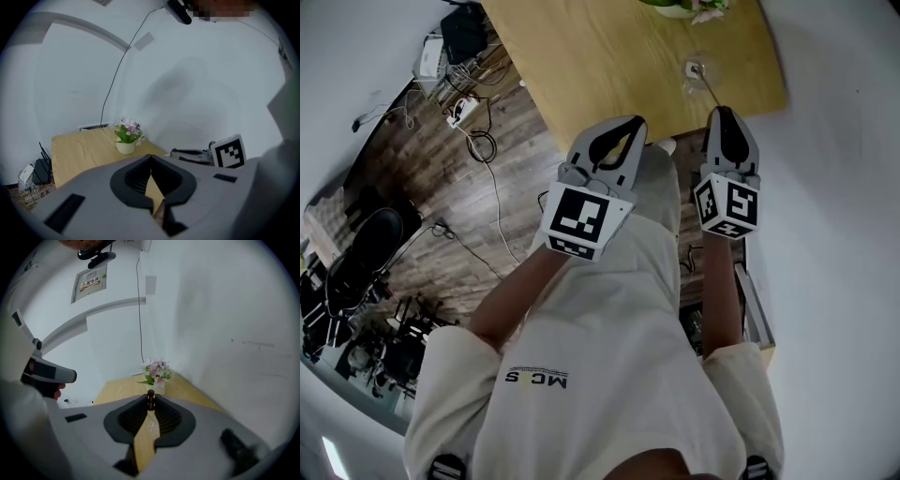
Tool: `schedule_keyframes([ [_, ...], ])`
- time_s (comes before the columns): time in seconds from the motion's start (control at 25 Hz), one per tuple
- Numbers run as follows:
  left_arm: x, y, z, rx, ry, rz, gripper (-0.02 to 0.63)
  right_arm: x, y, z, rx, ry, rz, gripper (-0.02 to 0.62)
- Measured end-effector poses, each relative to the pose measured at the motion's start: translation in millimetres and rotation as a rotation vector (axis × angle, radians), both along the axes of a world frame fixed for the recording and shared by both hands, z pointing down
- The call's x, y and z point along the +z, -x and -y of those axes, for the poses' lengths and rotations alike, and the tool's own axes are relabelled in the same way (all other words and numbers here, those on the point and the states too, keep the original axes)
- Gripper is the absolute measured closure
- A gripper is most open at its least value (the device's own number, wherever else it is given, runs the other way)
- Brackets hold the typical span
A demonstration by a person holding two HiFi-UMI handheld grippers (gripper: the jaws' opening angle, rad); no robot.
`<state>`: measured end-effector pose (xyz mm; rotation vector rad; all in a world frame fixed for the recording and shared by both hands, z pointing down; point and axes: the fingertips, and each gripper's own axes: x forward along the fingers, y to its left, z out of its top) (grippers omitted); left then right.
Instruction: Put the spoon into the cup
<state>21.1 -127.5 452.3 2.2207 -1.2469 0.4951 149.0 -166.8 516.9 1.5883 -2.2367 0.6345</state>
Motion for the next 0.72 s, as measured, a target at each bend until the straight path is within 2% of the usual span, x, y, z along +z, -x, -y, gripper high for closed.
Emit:
schedule_keyframes([
  [0.72,20.2,1.1,-3.2,-0.033,0.053,0.035,0.592,56.9,16.4,18.8,-0.077,0.168,0.110,0.534],
])
